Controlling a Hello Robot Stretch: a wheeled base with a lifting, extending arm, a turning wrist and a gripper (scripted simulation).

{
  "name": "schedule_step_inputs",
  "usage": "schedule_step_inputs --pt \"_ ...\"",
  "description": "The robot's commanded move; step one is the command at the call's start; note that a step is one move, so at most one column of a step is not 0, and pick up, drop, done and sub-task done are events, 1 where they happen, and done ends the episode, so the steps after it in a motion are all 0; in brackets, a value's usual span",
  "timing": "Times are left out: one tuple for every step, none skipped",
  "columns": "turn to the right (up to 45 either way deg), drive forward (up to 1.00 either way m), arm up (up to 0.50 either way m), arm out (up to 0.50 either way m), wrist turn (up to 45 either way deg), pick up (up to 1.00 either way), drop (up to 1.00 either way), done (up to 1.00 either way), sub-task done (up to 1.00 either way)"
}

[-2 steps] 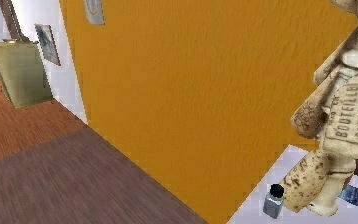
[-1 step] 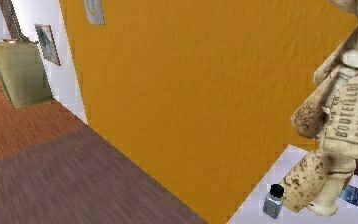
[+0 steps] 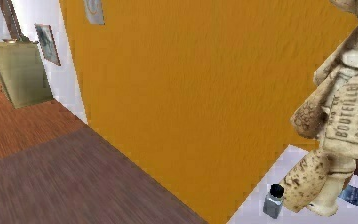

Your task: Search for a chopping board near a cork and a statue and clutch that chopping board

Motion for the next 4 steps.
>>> schedule_step_inputs --pt "0.0 0.00 0.00 0.50 0.0 0.00 0.00 0.00 0.00" --pt "0.0 0.00 0.00 0.00 45.0 0.00 0.00 0.00 0.00" --pt "0.0 0.00 0.00 0.00 45.0 0.00 0.00 0.00 0.00" --pt "0.0 0.00 0.00 0.00 45.0 0.00 0.00 0.00 0.00"
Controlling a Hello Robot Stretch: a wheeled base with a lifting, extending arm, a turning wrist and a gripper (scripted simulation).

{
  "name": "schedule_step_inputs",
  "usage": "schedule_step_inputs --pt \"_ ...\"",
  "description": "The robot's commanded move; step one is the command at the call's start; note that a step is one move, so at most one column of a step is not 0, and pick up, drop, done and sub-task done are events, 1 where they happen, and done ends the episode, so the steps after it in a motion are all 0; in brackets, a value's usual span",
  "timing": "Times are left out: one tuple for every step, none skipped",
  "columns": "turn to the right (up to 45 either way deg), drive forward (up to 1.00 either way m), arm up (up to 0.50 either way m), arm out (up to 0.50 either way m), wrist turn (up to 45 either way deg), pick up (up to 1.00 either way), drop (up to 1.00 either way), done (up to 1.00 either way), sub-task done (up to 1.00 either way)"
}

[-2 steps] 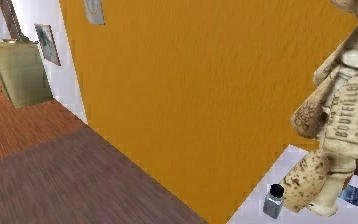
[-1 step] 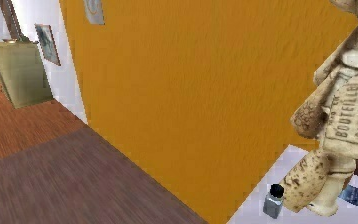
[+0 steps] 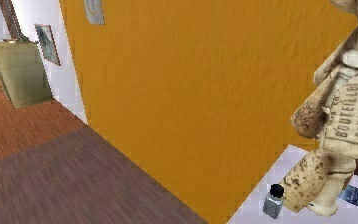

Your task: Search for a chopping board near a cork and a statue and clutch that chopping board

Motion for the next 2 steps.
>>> schedule_step_inputs --pt "0.0 0.00 -0.14 0.00 0.0 0.00 0.00 0.00 0.00" --pt "0.0 0.00 0.00 0.00 0.0 1.00 0.00 0.00 0.00"
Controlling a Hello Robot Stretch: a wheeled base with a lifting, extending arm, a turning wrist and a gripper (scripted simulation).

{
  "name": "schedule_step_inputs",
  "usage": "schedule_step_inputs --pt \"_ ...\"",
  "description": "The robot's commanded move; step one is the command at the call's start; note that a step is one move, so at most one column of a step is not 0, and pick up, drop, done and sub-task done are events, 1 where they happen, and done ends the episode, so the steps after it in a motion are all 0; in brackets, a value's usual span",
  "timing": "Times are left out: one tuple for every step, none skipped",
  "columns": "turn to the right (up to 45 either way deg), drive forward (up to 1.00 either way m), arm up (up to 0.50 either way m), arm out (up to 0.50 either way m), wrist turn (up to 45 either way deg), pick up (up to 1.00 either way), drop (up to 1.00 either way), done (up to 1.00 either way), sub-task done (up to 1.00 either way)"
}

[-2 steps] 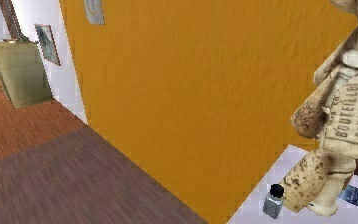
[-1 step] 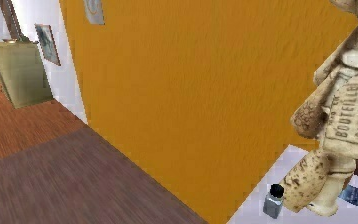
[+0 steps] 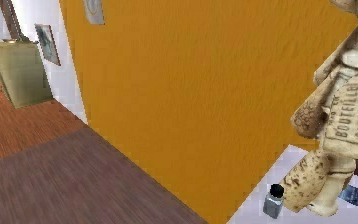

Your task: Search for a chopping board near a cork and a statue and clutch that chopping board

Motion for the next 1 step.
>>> schedule_step_inputs --pt "0.0 0.00 0.10 0.00 0.0 0.00 0.00 0.00 0.00"
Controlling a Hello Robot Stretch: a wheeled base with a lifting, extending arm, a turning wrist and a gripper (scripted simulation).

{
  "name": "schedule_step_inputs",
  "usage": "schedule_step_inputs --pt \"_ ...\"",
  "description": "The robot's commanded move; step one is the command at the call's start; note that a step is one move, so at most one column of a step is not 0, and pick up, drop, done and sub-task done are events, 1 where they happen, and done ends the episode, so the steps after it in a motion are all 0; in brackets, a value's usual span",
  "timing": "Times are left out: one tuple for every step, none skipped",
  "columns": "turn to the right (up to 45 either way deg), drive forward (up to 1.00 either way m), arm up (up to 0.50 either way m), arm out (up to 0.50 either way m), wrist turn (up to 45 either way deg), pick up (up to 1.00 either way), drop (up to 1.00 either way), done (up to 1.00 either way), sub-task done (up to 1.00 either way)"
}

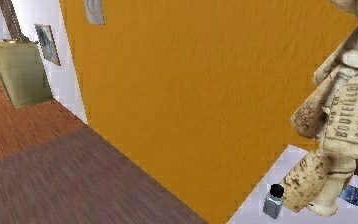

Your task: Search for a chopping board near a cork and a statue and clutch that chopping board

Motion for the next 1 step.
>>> schedule_step_inputs --pt "0.0 0.00 0.00 0.00 0.0 0.00 0.00 1.00 0.00"
